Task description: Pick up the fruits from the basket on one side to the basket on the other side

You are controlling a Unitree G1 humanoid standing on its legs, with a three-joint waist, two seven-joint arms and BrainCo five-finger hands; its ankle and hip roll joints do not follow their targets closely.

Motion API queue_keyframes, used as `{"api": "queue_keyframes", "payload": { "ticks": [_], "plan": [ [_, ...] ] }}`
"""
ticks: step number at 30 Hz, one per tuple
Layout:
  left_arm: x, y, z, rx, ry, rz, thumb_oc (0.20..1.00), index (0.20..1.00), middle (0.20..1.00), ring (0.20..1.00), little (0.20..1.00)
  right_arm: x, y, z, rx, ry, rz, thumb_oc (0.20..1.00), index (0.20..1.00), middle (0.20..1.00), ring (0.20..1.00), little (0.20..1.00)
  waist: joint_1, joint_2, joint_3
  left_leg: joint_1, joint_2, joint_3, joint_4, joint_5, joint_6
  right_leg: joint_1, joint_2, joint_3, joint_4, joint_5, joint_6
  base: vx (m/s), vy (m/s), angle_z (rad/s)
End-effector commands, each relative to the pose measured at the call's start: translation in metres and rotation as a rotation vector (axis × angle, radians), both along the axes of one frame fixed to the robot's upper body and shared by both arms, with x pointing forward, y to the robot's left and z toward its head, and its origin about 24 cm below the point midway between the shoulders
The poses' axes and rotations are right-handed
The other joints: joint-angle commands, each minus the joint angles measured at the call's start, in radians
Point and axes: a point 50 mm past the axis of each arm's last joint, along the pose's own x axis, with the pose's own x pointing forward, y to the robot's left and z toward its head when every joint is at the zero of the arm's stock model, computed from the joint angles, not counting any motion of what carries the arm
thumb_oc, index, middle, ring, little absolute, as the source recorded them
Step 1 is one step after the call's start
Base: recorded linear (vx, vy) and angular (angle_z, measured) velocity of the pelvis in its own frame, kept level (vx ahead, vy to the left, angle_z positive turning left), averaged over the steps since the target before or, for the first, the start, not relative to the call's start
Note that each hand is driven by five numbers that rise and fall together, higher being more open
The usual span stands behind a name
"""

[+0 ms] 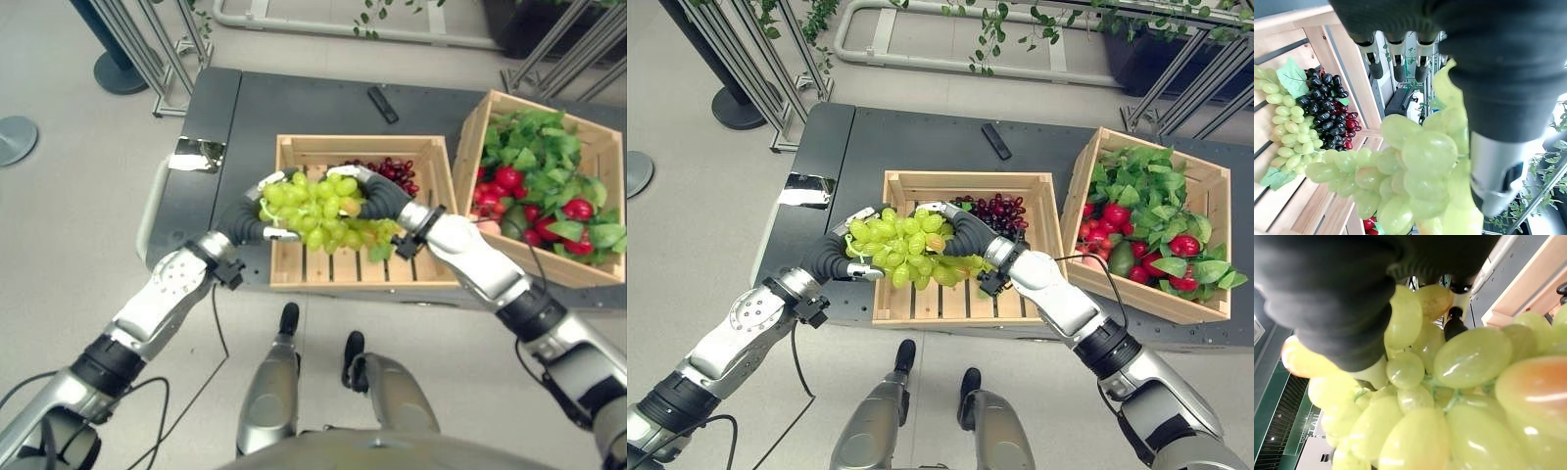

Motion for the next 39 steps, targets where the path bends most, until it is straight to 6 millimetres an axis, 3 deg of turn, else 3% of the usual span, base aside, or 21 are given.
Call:
{"api": "queue_keyframes", "payload": {
  "ticks": [1, 4, 15, 39],
  "plan": [
    [-0.001, -0.002, 0.008, -0.114, -0.045, 0.011, 1.0, 1.0, 1.0, 1.0, 1.0, -0.017, 0.031, 0.044, 0.129, -0.179, 0.169, 0.2, 0.2, 0.2, 0.2, 0.2, -0.003, -0.039, -0.045, 0.019, 0.017, -0.004, 0.068, -0.112, 0.012, 0.057, -0.086, 0.029, -0.078, 0.084, 0.136, 0.0, 0.0, 0.0],
    [0.0, -0.012, -0.001, -0.178, -0.008, 0.005, 1.0, 1.0, 1.0, 1.0, 1.0, -0.015, 0.031, 0.048, 0.177, -0.19, 0.148, 0.2, 0.2, 0.2, 0.2, 0.2, -0.003, -0.044, -0.048, 0.021, 0.016, -0.003, 0.065, -0.112, 0.014, 0.06, -0.086, 0.029, -0.081, 0.085, 0.136, 0.0, 0.0, 0.0],
    [0.005, -0.046, -0.019, -0.402, 0.107, -0.004, 1.0, 1.0, 1.0, 1.0, 1.0, -0.016, 0.034, 0.031, 0.4, -0.05, 0.099, 0.2, 0.2, 0.2, 0.2, 0.2, -0.012, -0.06, -0.058, 0.027, 0.018, -0.005, 0.051, -0.11, 0.017, 0.064, -0.086, 0.022, -0.086, 0.085, 0.133, 0.0, 0.001, 0.01],
    [0.006, -0.055, -0.019, -0.634, 0.194, -0.068, 1.0, 1.0, 1.0, 1.0, 1.0, -0.018, 0.032, 0.029, 0.531, 0.011, 0.11, 0.2, 0.2, 0.2, 0.2, 0.2, -0.02, -0.065, -0.074, 0.036, 0.023, -0.005, 0.036, -0.108, 0.018, 0.065, -0.083, 0.021, -0.091, 0.088, 0.131, 0.0, 0.0, 0.0]
  ]
}}
